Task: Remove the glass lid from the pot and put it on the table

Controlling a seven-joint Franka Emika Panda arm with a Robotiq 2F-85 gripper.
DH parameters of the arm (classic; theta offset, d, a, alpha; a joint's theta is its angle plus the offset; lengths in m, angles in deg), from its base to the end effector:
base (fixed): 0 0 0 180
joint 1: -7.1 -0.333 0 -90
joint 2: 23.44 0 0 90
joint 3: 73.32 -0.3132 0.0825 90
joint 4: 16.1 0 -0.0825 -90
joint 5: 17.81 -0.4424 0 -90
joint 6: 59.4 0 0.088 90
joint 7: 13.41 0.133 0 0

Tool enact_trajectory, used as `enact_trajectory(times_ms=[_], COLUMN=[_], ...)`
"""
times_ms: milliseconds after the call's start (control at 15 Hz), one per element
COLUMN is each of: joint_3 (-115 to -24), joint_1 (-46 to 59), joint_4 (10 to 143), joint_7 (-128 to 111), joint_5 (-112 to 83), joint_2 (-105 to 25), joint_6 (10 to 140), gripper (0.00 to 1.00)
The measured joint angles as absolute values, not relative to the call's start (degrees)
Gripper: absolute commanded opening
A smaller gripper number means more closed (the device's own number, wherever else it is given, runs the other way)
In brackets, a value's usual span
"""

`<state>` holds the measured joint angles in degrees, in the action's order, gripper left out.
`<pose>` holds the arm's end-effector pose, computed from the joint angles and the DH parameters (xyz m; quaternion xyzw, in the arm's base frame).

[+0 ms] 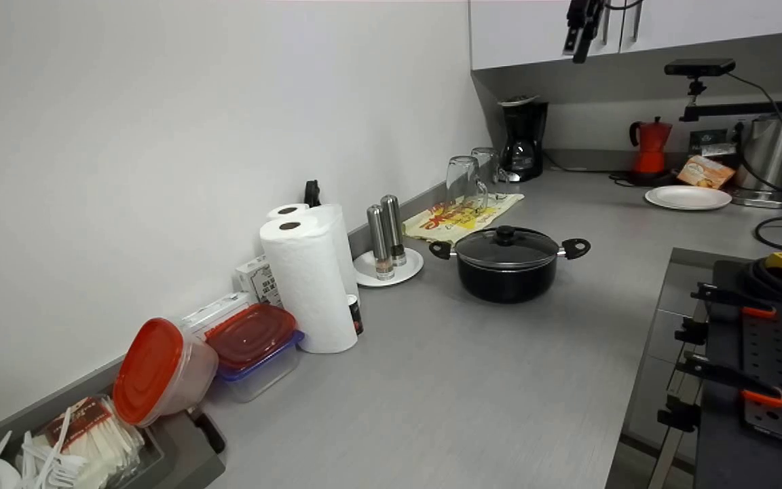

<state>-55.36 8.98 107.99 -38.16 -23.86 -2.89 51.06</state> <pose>0.4925 -0.1763 0.5026 -0.9927 -0.0332 -0.0863 0.0779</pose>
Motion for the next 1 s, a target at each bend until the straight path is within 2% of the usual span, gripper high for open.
enact_trajectory(times_ms=[400, 1000], joint_3=[-57.01, -64.88], joint_1=[9.09, 18.57], joint_4=[95.00, 84.28], joint_7=[-38.33, -42.92], joint_5=[-23.94, -26.86], joint_2=[-22.28, -52.62], joint_6=[52.56, 49.42], gripper=[1.00, 1.00])
